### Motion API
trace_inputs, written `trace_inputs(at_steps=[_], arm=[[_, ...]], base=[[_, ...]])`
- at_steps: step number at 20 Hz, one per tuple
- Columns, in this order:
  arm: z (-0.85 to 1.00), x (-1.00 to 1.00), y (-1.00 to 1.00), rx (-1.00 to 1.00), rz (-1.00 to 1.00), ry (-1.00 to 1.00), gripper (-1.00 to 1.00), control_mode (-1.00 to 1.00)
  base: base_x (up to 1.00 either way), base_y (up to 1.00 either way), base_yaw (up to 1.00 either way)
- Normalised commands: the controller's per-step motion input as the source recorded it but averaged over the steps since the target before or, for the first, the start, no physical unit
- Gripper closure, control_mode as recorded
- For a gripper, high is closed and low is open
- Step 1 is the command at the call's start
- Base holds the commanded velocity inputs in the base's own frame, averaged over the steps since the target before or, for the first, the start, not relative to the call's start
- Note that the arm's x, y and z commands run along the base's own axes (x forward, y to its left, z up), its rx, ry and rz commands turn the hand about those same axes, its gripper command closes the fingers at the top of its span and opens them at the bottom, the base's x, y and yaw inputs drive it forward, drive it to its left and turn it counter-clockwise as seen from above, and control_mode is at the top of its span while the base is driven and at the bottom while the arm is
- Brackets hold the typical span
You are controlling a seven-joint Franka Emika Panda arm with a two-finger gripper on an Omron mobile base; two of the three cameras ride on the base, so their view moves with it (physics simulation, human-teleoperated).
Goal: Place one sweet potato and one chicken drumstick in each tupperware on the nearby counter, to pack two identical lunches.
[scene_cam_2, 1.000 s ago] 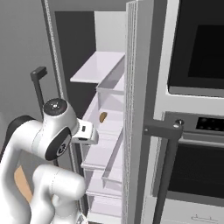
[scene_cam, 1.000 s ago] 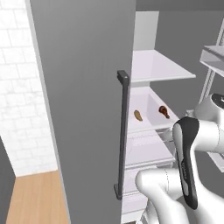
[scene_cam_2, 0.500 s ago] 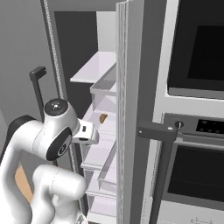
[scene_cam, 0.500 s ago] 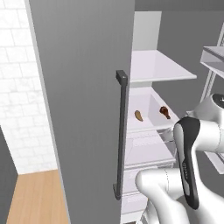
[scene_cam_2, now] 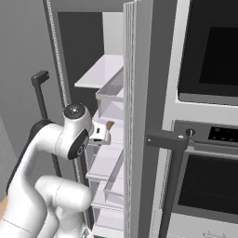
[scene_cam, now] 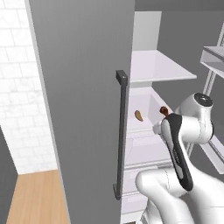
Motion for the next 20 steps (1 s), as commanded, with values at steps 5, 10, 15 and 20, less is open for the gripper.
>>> trace_inputs(at_steps=[5,10,15,20], arm=[[-0.18,0.95,0.0,0.09,0.07,0.0,-1.0,-1.0],[-0.07,0.71,0.0,0.0,0.09,0.03,-1.0,-1.0],[-0.17,0.57,0.01,-0.01,0.05,0.05,-1.0,-1.0],[-0.22,0.44,0.0,0.0,0.04,0.0,-1.0,-1.0]], base=[[0.0,0.0,0.0],[0.0,0.0,0.0],[0.0,0.0,0.0],[0.0,0.0,0.0]])
